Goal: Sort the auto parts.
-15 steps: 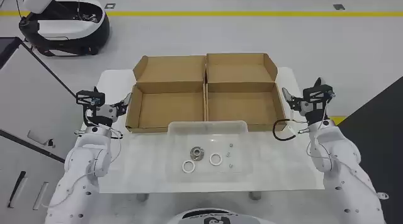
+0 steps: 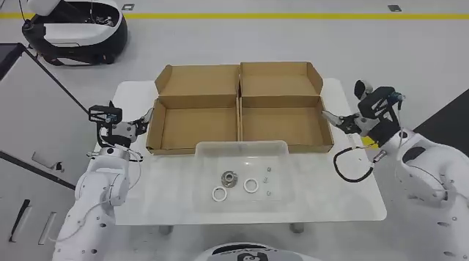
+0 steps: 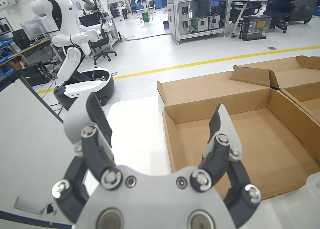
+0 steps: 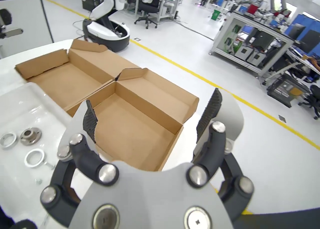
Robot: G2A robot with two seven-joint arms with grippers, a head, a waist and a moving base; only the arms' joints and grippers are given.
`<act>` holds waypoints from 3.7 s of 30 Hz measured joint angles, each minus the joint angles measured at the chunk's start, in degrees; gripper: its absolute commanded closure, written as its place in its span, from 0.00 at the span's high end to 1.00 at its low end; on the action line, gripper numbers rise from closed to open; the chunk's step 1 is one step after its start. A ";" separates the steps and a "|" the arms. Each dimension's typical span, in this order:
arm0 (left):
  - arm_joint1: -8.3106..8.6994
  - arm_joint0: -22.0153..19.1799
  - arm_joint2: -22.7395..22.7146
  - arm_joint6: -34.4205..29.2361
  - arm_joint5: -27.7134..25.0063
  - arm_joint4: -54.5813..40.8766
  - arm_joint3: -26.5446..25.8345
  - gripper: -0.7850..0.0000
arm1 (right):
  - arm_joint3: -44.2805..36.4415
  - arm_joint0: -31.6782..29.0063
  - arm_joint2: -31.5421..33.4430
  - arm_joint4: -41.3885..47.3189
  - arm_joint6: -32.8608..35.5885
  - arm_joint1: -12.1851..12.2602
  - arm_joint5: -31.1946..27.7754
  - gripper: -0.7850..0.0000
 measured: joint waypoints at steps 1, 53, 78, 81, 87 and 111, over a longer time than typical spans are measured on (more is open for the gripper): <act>0.00 0.00 0.00 0.00 0.00 0.00 0.00 1.00 | -0.22 0.67 0.22 1.13 2.05 0.22 -1.50 1.00; 0.00 0.00 0.00 0.00 0.00 0.00 0.00 1.00 | 6.97 58.34 -70.26 35.19 34.32 28.51 -5.45 1.00; 0.00 0.00 0.00 0.00 0.00 0.00 0.00 1.00 | 12.44 72.64 -89.65 33.64 32.07 21.61 -7.67 1.00; 0.00 0.00 0.00 0.00 0.00 0.00 0.00 1.00 | 13.70 72.80 -90.97 32.34 32.32 20.45 -7.43 1.00; 0.00 0.00 0.00 0.00 0.00 0.00 0.00 1.00 | 16.24 73.13 -92.38 32.48 33.43 18.38 -6.32 1.00; 0.00 0.00 0.00 0.00 0.00 0.00 0.00 1.00 | 18.43 70.18 -94.43 30.38 35.37 14.68 -4.29 1.00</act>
